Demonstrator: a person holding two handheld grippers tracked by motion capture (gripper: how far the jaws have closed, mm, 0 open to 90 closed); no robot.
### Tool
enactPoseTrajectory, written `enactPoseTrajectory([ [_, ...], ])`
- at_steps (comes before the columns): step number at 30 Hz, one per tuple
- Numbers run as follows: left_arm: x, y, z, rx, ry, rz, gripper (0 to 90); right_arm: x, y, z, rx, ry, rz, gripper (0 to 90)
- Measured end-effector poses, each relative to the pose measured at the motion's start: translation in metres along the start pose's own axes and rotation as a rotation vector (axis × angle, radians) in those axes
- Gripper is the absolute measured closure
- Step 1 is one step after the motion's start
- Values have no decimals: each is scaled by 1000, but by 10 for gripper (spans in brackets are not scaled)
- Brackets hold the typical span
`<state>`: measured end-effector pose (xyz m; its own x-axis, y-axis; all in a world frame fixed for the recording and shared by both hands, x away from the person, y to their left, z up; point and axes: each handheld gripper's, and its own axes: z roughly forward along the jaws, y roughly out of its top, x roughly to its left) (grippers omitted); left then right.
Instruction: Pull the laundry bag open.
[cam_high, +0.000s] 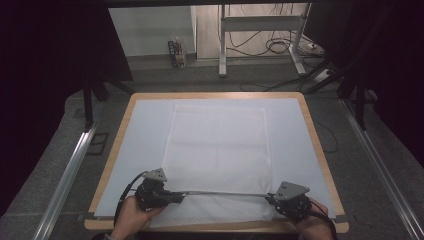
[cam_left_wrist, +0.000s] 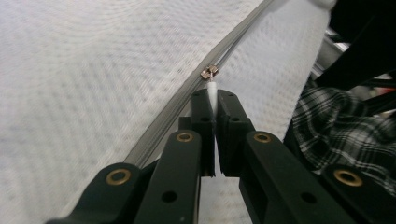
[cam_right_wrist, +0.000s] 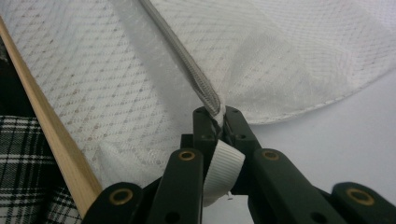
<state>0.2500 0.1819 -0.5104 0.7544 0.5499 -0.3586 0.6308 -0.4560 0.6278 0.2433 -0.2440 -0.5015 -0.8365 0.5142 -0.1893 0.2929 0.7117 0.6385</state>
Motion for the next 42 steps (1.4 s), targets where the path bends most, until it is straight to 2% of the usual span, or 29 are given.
enactPoseTrajectory([
  [2,2,-2,-3,-8,-4,-12,873,0,0,0,-1,0,4,847],
  [11,8,-14,-14,-14,38,-46,873,-1,0,0,1,-6,5,847],
  [19,10,-18,-19,-15,47,-55,873,-2,-1,0,1,-1,7,847],
  [20,10,-19,-19,-5,60,-53,873,-2,-1,0,1,-1,7,847],
  [21,10,-20,-19,-3,73,-57,873,-2,-1,0,3,-5,5,847],
  [29,15,-31,-29,-18,82,-92,873,-3,-2,0,9,-8,19,848],
  [32,15,-35,-29,-8,102,-103,873,-4,-2,1,17,-13,17,848],
  [35,16,-38,-31,-13,91,-108,873,-4,-2,1,17,-11,19,848],
  [37,15,-39,-32,-5,110,-107,873,-4,-2,1,20,-13,19,848],
  [39,16,-41,-34,-14,99,-118,873,-4,-2,1,18,-14,27,849],
  [41,16,-43,-35,-5,122,-118,873,-4,-2,0,18,-15,29,849],
  [42,17,-44,-36,-8,116,-120,873,-4,-2,0,20,-15,29,849],
])
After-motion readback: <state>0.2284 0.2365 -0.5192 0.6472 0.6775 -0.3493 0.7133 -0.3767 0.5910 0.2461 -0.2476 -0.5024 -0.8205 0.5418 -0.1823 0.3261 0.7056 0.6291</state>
